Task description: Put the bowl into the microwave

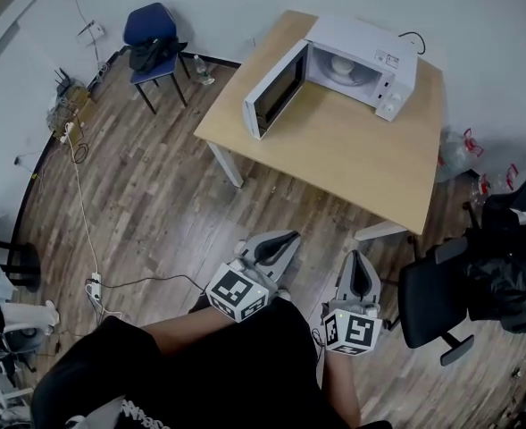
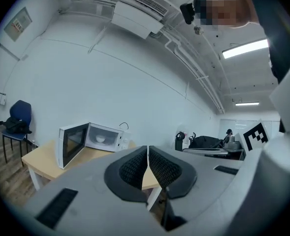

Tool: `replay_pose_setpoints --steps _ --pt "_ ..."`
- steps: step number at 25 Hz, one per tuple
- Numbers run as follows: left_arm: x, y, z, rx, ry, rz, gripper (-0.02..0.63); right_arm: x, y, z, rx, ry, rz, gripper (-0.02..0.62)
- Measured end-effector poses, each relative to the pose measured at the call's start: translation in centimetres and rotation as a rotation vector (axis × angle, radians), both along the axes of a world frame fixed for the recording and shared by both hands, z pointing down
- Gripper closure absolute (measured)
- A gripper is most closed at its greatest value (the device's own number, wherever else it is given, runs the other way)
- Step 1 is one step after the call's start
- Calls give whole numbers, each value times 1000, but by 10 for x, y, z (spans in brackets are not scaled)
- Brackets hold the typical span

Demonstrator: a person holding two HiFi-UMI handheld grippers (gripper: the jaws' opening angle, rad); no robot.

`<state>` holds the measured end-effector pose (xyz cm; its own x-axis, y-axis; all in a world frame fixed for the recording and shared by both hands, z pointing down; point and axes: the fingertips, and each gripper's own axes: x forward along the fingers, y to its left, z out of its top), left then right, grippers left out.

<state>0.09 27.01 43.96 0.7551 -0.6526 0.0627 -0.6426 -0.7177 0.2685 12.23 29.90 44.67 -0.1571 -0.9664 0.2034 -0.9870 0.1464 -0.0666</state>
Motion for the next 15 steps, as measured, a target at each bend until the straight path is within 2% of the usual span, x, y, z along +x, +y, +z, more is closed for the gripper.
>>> replay_pose_setpoints --steps 5,9,15 --pt "-9 10 -10 39 -3 15 584 -5 13 -5 7 59 28 534" --pt "-21 9 -19 61 0 3 584 -13 17 -12 11 67 44 534" --pt "-40 8 -28 110 50 -14 584 -29 11 -14 25 93 4 534"
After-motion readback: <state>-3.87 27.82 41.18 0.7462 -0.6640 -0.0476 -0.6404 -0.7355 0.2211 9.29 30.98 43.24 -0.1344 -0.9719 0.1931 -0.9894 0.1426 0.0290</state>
